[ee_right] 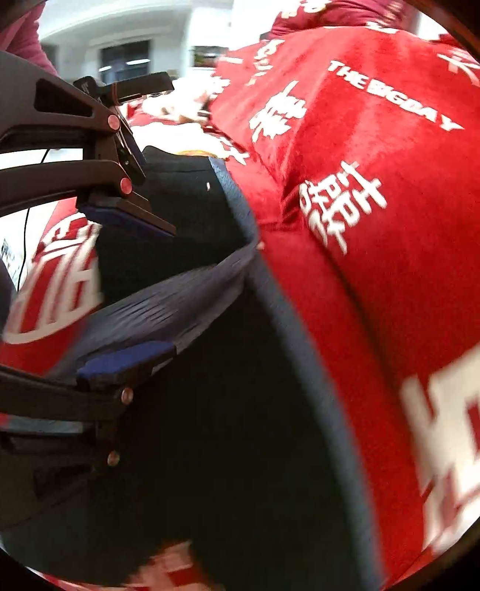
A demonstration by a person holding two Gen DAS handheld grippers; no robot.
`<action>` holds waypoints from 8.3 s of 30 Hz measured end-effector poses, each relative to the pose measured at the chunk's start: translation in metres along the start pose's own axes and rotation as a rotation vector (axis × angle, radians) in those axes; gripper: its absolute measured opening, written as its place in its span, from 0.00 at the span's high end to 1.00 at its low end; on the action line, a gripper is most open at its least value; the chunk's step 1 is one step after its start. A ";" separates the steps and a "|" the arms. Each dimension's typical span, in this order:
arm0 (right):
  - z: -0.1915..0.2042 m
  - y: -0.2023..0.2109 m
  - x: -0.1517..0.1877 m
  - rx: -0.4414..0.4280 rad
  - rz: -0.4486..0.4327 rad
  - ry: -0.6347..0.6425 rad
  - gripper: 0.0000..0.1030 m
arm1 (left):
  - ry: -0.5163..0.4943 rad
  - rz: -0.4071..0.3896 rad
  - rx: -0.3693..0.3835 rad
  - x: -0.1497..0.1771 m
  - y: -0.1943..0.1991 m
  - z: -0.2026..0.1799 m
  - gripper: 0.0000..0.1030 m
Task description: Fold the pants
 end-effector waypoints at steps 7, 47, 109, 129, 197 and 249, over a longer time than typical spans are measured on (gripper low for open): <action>-0.085 0.055 0.099 -0.004 -0.151 -0.278 0.41 | -0.206 0.042 0.206 0.019 -0.010 -0.112 0.16; -0.245 0.161 -0.002 -0.335 -0.271 -0.366 0.93 | -0.232 -0.008 0.336 -0.065 -0.042 -0.303 0.24; -0.211 0.132 -0.123 0.432 -0.294 0.175 0.51 | -0.037 -0.015 -0.133 -0.088 -0.108 -0.228 0.13; -0.194 0.061 -0.030 -0.001 0.020 0.000 0.49 | 0.112 0.016 -0.233 -0.022 -0.072 -0.142 0.05; -0.055 -0.012 -0.062 0.268 -0.124 0.209 0.70 | 0.010 -0.092 -0.165 -0.064 -0.048 -0.034 0.00; -0.253 0.085 -0.059 0.687 -0.292 -0.086 0.44 | 0.045 -0.088 -0.379 -0.014 -0.066 -0.027 0.00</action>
Point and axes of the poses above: each gripper's, at about its wrist camera, not at the fingertips, and y roughly against the way its jaws point, z to its left, x to its underside, the point moved 3 cm from there along -y, roughly the way its jaws point, and after that the axes turned 6 degrees about x, right-handed, at the moved point
